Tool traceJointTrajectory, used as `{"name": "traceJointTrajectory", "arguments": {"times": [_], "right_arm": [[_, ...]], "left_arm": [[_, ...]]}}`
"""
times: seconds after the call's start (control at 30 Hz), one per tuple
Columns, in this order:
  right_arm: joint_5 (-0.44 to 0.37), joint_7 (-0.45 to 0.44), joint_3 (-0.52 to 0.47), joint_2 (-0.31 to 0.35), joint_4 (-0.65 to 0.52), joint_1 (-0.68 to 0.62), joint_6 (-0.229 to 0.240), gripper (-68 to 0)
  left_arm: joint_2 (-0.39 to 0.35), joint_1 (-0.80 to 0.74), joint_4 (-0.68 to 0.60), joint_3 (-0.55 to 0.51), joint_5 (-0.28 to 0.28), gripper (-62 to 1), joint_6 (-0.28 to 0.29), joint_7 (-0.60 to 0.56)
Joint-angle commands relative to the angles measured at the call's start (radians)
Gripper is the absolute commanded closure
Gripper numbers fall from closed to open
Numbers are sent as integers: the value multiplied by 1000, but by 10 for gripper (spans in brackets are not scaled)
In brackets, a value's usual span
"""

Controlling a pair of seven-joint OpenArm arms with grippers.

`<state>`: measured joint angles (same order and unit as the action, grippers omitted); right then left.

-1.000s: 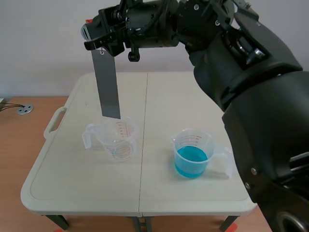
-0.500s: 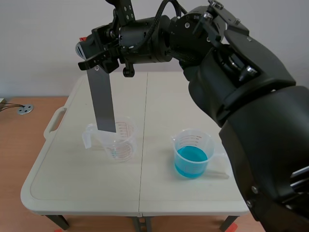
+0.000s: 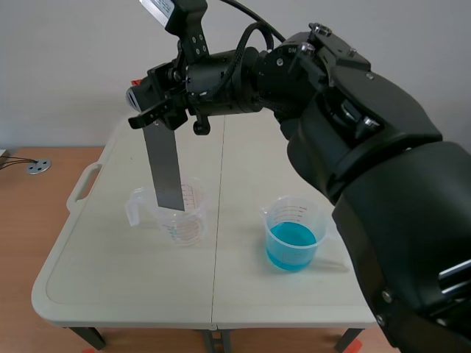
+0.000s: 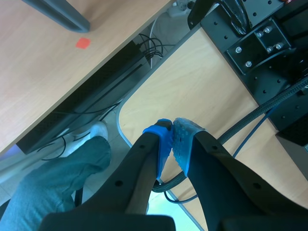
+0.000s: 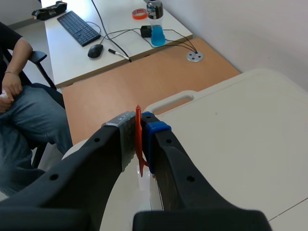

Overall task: Hold the metal plate by the orange handle, dip it into the blue solution, take it out and point at it, then put the plate back in the beaker on the left.
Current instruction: 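Put the plate into the left beaker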

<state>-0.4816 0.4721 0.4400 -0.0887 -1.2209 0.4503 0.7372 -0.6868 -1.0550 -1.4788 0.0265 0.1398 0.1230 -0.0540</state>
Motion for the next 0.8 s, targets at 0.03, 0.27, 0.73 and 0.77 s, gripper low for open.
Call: {"name": "traceJointTrajectory", "arguments": {"times": [0.03,0.27,0.73,0.77], "right_arm": [[8,-18,0,-6,-10,1,8,-11],[58,-34,0,-6,0,-24,8,-11],[166,-115,0,-3,125,-24,8,-11],[171,-117,0,-3,132,-24,8,-11]], "left_arm": [[5,-5,-14,6,6,-49,-1,-10],[5,-5,-14,6,6,-49,-1,-9],[5,-5,-14,6,6,-49,-1,-9],[5,-5,-14,6,6,-49,-1,-9]]}}
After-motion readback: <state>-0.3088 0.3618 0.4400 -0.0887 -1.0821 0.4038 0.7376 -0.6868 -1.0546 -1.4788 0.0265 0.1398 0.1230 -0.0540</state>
